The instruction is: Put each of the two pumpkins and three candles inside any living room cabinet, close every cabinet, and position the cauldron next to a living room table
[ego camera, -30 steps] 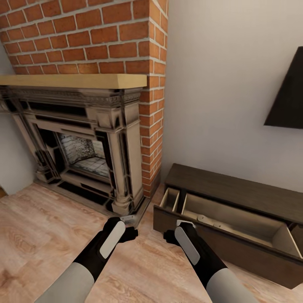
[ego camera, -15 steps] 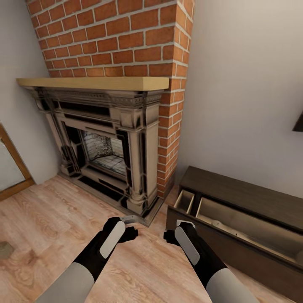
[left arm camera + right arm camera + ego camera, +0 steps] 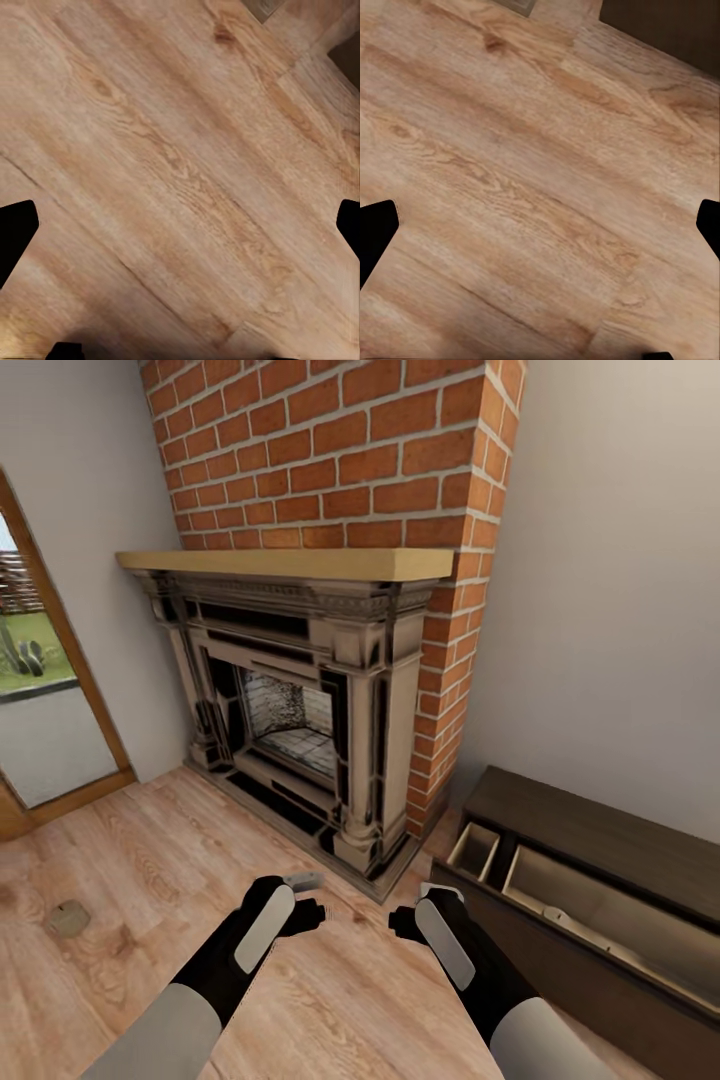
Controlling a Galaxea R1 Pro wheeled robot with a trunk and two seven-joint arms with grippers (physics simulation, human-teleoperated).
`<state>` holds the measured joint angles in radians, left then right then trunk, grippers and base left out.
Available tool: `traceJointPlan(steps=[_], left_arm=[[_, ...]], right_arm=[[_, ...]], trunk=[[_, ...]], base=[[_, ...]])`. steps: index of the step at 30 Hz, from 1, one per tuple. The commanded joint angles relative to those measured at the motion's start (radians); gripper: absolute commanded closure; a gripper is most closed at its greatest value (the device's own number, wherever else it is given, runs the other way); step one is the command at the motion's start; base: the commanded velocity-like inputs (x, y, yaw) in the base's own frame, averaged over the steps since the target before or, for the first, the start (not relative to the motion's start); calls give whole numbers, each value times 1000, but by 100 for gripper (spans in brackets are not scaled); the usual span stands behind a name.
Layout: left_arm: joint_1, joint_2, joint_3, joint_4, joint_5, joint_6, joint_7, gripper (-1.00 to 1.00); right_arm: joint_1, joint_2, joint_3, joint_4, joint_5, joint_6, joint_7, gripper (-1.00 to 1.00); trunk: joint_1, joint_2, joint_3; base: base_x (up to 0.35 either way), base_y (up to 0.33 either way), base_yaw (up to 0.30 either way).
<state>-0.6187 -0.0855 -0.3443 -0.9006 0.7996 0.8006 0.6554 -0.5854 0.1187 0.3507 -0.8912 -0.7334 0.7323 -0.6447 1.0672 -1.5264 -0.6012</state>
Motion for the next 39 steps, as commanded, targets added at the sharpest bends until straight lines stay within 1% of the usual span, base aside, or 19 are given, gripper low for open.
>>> traceJointPlan(steps=[1, 3, 8, 10, 11, 12, 15, 17, 18, 19, 22, 24, 27, 30, 31, 33, 34, 37, 39], left_arm=[[-1, 1, 6, -1, 10, 0, 11, -100], [-1, 13, 37, -1, 10, 1, 14, -100], [-1, 67, 150, 3, 12, 3, 13, -100], [0, 88, 178, 8, 13, 3, 11, -100], [3, 116, 200, 17, 14, 2, 8, -100], [4, 127, 206, 23, 15, 2, 7, -100], [5, 190, 241, 77, 17, 1, -1, -100], [6, 212, 262, 100, 16, -1, -8, -100], [5, 216, 267, 106, 15, -2, -10, -100], [6, 232, 283, 131, 14, -5, -13, -100], [6, 273, 299, 206, 14, -12, -29, -100], [7, 288, 302, 238, 11, -20, -57, -100], [8, 312, 302, 280, 7, -41, -99, -100], [8, 328, 301, 334, 2, -81, -118, -100], [8, 331, 300, 349, 0, -102, -120, -100], [8, 333, 296, 392, -2, -168, -124, -100], [8, 333, 296, 400, -2, -180, -125, -100], [9, 334, 293, 434, -6, -225, -149, -100], [9, 333, 291, 463, -19, -247, -169, -100]], right_arm=[[-1, -1, 2, -2, -10, 1, -10, -100], [-1, -1, 2, -2, -10, 1, -10, -100], [-1, -1, 5, -2, -9, 0, -9, -100], [-1, -1, 6, -2, -5, 0, -10, -100], [-1, 0, 7, -3, -2, 1, -11, -100], [-1, 0, 7, -3, -2, 3, -11, -100], [-1, 1, 10, -6, 2, 31, -17, -100], [-1, 2, 11, -16, 2, 60, -27, -100], [-1, 2, 11, -18, 2, 66, -31, -100], [-1, 2, 11, -24, -1, 76, -43, -100], [-1, 1, 11, -19, -7, 83, -56, -100], [-1, 0, 12, -21, -3, 81, -60, -100], [5, -1, 13, -23, 1, 76, -61, -100], [11, -1, 22, -29, 3, 69, -57, -100], [14, -1, 34, -30, 3, 67, -56, -100], [24, -3, 84, -20, -2, 30, -53, -100], [27, -3, 96, -18, -3, 14, -52, -100], [61, -5, 165, -12, -9, -87, -51, -100], [79, -5, 204, -4, -10, -126, -51, -100]], trunk=[[0, -1, 0], [0, -1, 1], [0, -1, 6], [0, -1, 7], [0, -1, 8], [0, -1, 9], [0, -1, 11], [0, -1, 13], [0, -1, 14], [0, -1, 15], [0, -1, 17], [0, -1, 19], [-12, 20, 31], [-23, 41, 43], [-27, 48, 47], [-35, 62, 56], [-38, 69, 60], [-50, 90, 73], [-58, 104, 81]], base=[[0, 0, 259], [0, 0, 259], [0, 0, 261], [0, 0, 263], [0, 0, 263], [0, 0, 263], [0, 0, 264], [0, 0, 264], [0, 0, 264], [0, 0, 263], [0, 0, 264], [0, 0, 263], [0, 0, 260], [0, 0, 248], [0, 0, 239], [0, 0, 234], [0, 0, 233], [0, 0, 231], [0, 0, 231]])
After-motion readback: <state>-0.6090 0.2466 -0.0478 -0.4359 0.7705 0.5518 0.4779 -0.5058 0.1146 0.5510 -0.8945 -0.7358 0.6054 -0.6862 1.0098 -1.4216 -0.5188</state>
